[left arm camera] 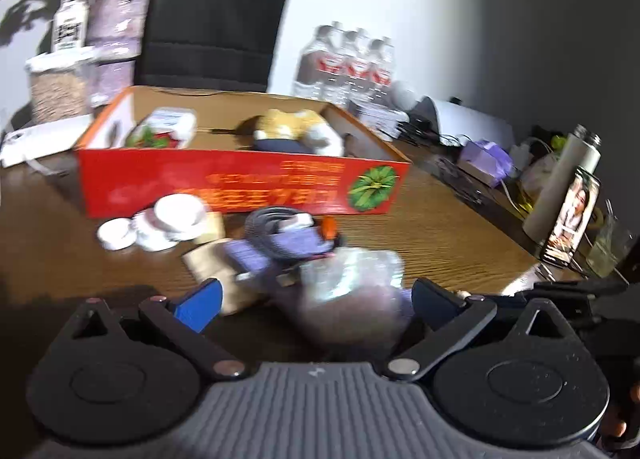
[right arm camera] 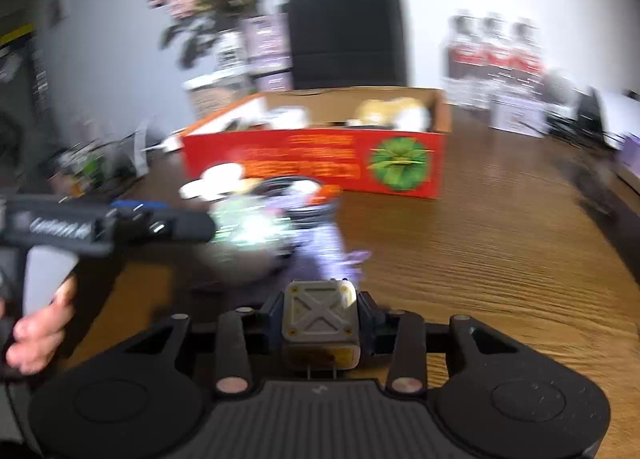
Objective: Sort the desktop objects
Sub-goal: 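Grasp the beige square block with the right gripper while the left gripper grasps the clear plastic bag, then carry the block and plastic bag into the cardboard box and open both grippers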
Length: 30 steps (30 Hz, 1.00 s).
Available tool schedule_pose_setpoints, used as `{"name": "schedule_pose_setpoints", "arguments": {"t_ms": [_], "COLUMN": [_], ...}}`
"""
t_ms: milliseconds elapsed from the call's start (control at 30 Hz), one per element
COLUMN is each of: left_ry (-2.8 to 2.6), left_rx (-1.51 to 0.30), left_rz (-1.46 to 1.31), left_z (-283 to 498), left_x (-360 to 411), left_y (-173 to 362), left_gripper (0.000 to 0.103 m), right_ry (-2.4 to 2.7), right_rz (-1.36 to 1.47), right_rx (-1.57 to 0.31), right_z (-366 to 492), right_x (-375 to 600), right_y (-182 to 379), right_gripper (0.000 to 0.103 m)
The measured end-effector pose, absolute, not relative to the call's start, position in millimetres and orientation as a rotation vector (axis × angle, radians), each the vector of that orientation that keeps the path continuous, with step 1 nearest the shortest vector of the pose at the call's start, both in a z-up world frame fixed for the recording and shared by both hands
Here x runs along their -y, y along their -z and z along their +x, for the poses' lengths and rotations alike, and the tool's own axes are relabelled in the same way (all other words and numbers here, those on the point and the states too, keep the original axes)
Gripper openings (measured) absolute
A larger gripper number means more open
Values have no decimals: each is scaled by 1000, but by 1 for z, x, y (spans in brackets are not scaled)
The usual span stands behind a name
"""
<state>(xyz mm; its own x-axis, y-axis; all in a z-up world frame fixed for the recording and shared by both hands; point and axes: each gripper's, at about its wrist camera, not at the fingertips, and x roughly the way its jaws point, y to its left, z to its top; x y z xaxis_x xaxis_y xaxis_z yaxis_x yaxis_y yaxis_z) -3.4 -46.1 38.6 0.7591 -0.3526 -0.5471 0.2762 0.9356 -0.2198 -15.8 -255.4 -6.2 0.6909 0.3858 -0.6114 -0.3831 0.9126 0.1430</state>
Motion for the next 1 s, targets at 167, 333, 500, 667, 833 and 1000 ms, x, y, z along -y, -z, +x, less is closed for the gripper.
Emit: {"name": "schedule_pose_setpoints", "arguments": {"t_ms": [167, 333, 500, 667, 833, 1000], "left_ry": [305, 313, 324, 313, 219, 161], "left_rx": [-669, -731, -699, -616, -576, -551], "left_rz": [-67, -63, -103, -160, -184, -183], "left_z": [9, 11, -4, -19, -18, 1], "left_x": [76, 82, 72, 49, 22, -4], "left_y": [-33, -28, -40, -71, -86, -99], "left_gripper": [99, 45, 39, 39, 39, 39], "right_ry": [-351, -340, -355, -361, -336, -310], "right_rz": [38, 48, 52, 62, 95, 128], "right_rx": [-674, -675, -664, -640, -604, -559], "right_z": [-14, -16, -19, -21, -21, -8], "right_x": [278, 283, 280, 281, 284, 284], "right_y": [3, 6, 4, -2, -9, -25], "right_gripper": [37, 37, 37, 37, 37, 37]}}
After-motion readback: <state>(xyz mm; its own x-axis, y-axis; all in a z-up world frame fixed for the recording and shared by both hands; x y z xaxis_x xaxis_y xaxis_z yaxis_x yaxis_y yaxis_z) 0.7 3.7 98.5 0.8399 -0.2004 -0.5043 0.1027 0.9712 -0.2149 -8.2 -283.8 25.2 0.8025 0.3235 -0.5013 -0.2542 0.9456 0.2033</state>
